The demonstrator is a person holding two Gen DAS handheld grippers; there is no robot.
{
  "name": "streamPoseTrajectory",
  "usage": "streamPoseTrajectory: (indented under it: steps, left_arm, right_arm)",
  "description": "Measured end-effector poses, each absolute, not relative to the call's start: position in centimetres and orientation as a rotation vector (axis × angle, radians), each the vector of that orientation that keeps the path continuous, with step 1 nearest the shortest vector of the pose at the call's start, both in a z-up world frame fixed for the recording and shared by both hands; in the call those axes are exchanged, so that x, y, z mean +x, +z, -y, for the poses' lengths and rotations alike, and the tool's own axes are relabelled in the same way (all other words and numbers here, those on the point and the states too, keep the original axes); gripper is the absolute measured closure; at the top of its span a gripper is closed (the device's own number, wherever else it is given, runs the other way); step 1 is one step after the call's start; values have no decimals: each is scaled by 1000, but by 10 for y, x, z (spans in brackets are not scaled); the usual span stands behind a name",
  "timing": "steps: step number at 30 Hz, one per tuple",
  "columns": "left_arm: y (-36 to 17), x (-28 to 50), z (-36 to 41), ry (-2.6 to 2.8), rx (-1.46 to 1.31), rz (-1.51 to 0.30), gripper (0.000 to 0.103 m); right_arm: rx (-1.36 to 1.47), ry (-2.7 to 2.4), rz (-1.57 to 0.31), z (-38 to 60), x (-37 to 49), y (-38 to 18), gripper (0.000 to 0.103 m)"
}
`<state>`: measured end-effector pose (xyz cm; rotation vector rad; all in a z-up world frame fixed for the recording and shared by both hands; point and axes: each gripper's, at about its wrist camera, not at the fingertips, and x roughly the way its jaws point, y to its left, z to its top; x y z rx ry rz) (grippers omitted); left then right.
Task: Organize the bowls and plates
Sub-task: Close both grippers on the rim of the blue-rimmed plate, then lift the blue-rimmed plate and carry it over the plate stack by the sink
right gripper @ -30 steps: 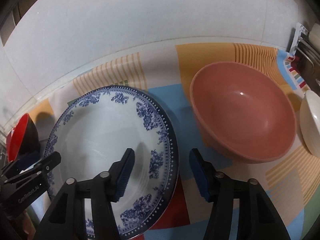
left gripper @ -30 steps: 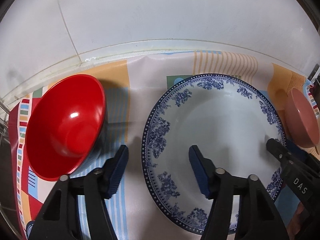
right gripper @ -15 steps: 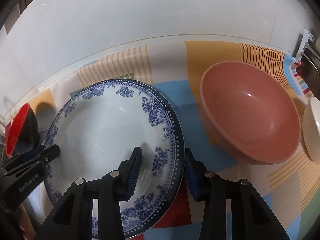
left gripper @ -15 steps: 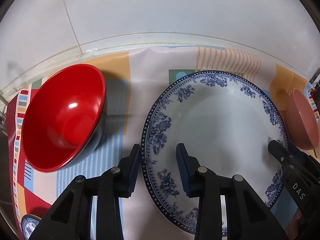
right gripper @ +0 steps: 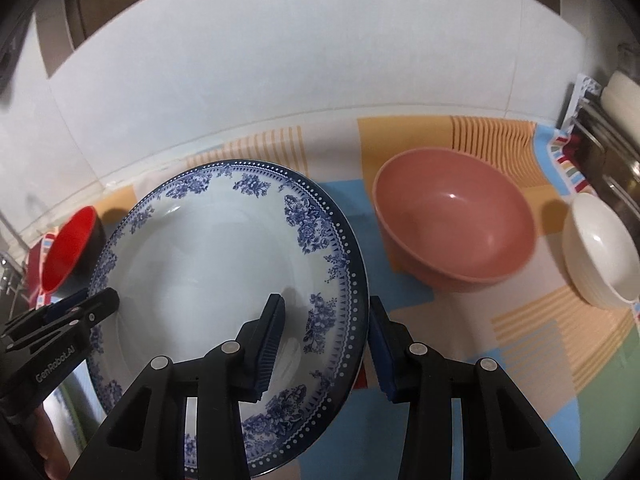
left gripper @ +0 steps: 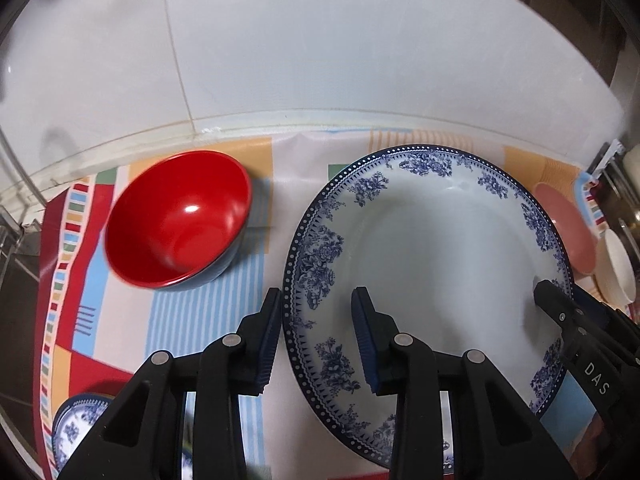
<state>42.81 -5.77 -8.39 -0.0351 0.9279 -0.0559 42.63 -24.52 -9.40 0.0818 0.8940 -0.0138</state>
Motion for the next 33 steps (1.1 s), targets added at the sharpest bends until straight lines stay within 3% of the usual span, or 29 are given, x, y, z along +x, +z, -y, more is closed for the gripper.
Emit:
streamPoseTrajectory:
  steps: [21,33]
  left_arm:
    - [-15,305,-20,37,-119,-802,68]
    - [-18,252,-82,125,-172,-814,68]
  right_arm:
    - [26,81,-791,185,334,-30,61]
    - [4,181,-808,126,292,-31,61]
